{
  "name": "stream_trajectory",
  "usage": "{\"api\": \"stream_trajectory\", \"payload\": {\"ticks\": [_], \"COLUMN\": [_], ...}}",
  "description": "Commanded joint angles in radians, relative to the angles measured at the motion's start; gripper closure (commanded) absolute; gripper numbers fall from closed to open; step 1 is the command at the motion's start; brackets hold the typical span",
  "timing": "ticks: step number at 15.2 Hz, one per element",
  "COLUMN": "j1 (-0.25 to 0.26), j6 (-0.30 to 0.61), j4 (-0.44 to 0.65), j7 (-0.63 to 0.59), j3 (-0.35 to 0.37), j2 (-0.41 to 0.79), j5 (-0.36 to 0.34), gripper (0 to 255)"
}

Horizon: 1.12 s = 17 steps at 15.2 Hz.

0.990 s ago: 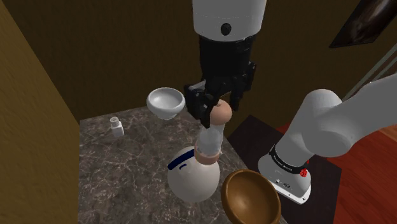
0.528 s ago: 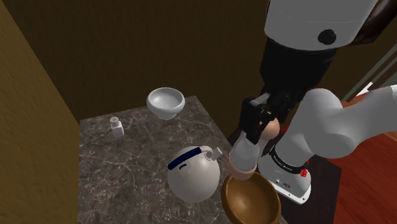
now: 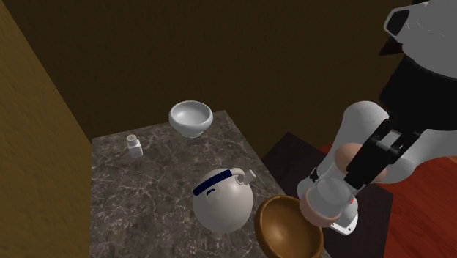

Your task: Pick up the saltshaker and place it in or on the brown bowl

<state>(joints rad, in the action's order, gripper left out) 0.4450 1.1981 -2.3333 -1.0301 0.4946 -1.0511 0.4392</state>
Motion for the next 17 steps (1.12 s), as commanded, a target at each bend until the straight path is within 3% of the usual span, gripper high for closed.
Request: {"api": "stream_trajectory", "payload": {"ticks": [1, 17], "j1": [0.007, 0.045], "j6": [0.006, 0.161], "j4": [-0.025, -0.259], "j7": [-0.001, 0.021], "j3": [0.004, 0.091], "j2": [-0.018, -0.099], "j5": [0.008, 0.092], "gripper": [255, 255]}}
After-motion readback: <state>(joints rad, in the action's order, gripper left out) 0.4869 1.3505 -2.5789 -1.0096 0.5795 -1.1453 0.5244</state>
